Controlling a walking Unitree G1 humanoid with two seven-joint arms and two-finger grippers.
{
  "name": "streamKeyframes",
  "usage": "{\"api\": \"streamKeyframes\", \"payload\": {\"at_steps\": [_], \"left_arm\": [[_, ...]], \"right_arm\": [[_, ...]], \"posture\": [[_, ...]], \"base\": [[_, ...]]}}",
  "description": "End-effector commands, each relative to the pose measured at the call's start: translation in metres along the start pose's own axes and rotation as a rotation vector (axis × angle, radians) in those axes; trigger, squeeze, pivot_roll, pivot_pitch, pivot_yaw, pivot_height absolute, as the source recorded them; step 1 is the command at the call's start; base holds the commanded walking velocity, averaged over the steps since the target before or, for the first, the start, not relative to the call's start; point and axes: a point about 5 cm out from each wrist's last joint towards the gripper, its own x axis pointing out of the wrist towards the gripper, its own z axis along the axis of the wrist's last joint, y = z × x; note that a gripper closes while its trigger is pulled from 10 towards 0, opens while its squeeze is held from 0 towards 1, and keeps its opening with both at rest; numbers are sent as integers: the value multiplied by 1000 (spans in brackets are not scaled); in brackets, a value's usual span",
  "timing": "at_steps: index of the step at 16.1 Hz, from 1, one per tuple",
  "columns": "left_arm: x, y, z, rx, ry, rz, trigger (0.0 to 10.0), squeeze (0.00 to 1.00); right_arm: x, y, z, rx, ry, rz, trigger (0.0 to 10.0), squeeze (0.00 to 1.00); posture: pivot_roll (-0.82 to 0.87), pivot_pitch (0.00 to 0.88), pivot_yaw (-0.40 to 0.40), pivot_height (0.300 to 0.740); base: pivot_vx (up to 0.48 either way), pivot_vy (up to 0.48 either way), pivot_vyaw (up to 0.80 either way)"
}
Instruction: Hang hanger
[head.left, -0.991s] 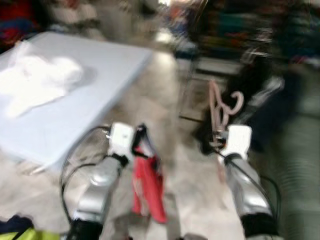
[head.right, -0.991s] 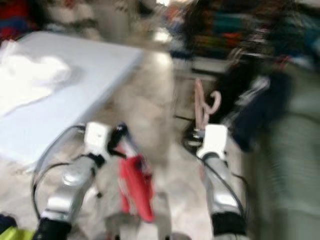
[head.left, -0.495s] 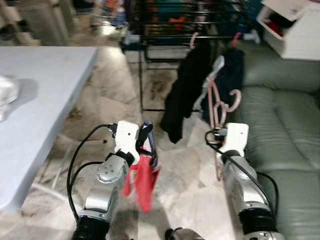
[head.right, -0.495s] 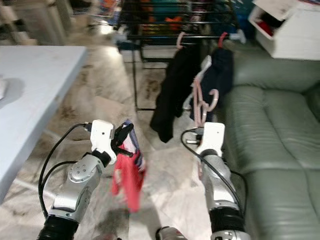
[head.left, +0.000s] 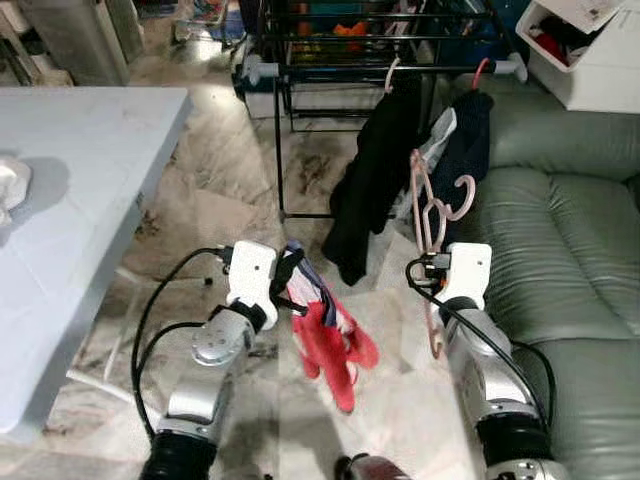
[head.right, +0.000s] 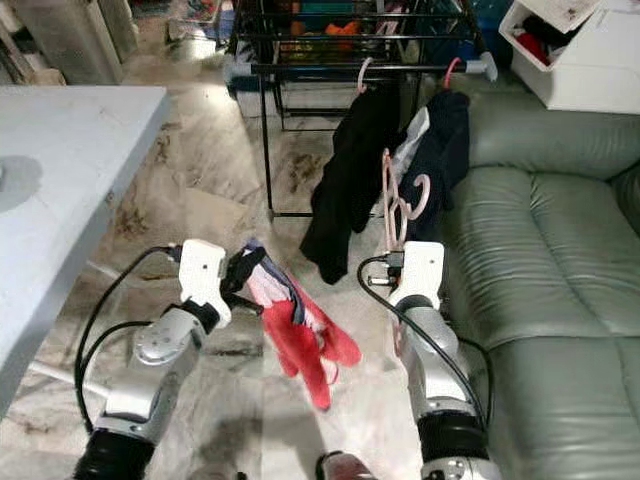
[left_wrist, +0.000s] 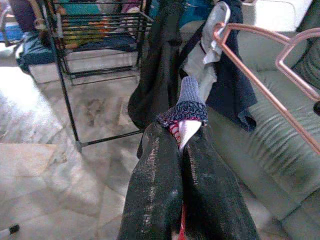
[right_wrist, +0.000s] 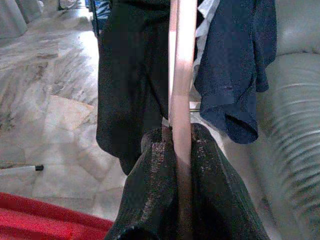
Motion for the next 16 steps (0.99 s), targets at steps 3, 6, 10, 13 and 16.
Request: {"api": "streamKeyframes", "payload": {"at_steps": [3, 6, 10, 13, 16], "left_arm": [[3, 0, 5, 23, -13, -20, 10000, 0], [3, 0, 5, 26, -13, -25, 10000, 0], [2, -1, 5, 31, -13, -37, 10000, 0], [1, -2, 5, 38, -13, -42, 10000, 0], [2, -3, 5, 45, -14, -45, 10000, 0]], "right_arm": [[1, 0, 2, -4, -11, -1, 10000, 0], [2, 0, 2, -6, -12, -3, 10000, 0], [0, 1, 0, -4, -9, -5, 10000, 0], [-1, 0, -2, -4, -6, -11, 10000, 0], [-1, 0, -2, -3, -6, -14, 10000, 0]], "posture": [[-61, 0, 23, 740], [-61, 0, 23, 740], [-58, 0, 29, 740], [-59, 0, 32, 740], [-59, 0, 33, 740]], "base": [[0, 0, -800], [0, 0, -800], [0, 120, -800], [0, 0, -800], [0, 0, -800]]}}
